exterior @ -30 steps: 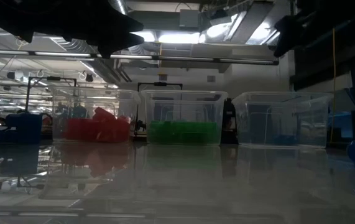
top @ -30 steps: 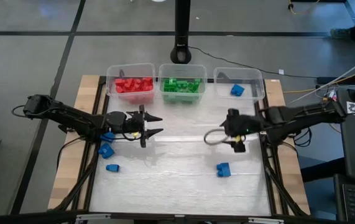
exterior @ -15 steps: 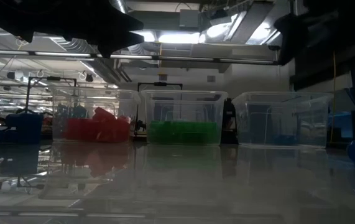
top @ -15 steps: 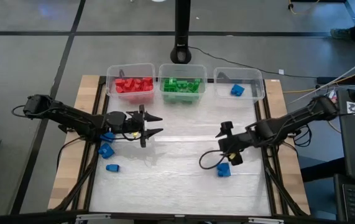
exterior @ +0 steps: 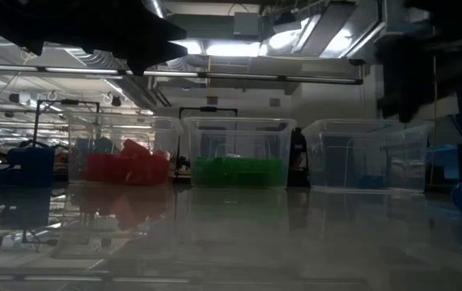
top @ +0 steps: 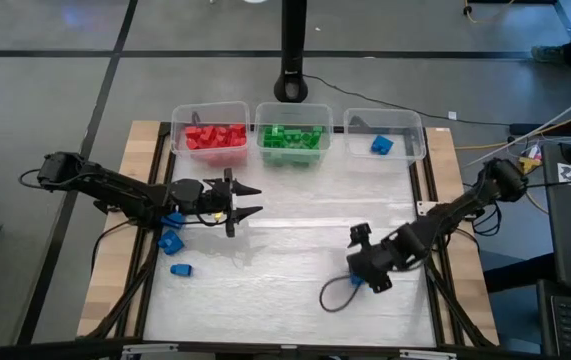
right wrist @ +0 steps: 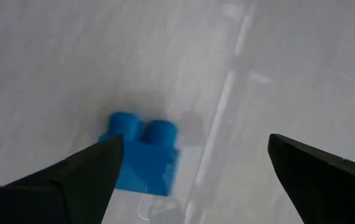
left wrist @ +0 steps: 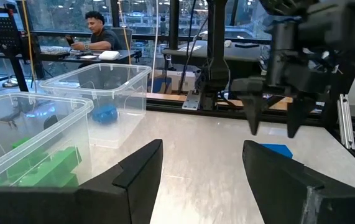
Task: Sort blocks
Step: Put the blue game piece into the right transparent bin
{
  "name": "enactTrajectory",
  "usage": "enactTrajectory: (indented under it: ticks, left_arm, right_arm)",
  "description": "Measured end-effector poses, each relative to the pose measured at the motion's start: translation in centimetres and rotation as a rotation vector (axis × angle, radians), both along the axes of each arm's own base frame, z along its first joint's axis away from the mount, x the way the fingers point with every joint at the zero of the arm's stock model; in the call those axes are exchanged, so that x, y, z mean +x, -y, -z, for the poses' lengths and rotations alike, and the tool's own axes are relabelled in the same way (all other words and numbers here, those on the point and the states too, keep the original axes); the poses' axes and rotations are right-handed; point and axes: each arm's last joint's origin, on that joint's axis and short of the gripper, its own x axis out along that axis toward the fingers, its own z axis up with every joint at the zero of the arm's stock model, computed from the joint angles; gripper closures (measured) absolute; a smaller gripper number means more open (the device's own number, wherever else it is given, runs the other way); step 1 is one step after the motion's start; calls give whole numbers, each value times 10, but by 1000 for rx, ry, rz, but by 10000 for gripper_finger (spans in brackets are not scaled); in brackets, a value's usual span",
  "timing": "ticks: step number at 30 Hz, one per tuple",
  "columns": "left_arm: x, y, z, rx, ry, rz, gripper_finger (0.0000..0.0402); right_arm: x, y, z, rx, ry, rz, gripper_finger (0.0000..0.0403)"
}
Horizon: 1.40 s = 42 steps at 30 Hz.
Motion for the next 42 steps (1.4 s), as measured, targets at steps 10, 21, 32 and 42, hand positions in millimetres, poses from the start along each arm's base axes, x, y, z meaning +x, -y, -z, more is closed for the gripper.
enactTrajectory:
  ticks: [10, 21, 32, 42]
  left_arm:
    - [0, 0, 0, -1, 1, 0, 189]
    - [0, 0, 0, -5, 0, 0, 189]
    - [0, 0, 1, 0, -15, 0, 189]
    - [0, 0, 1, 1, -14, 0, 189]
  right_arm:
    - [-4, -24, 2, 62, 56, 2, 5]
    - [-7, -25, 11, 57, -18, 60, 5]
    - [-8, -26, 33, 52, -38, 78, 6]
    - [-8, -27, 55, -6, -160, 102, 6]
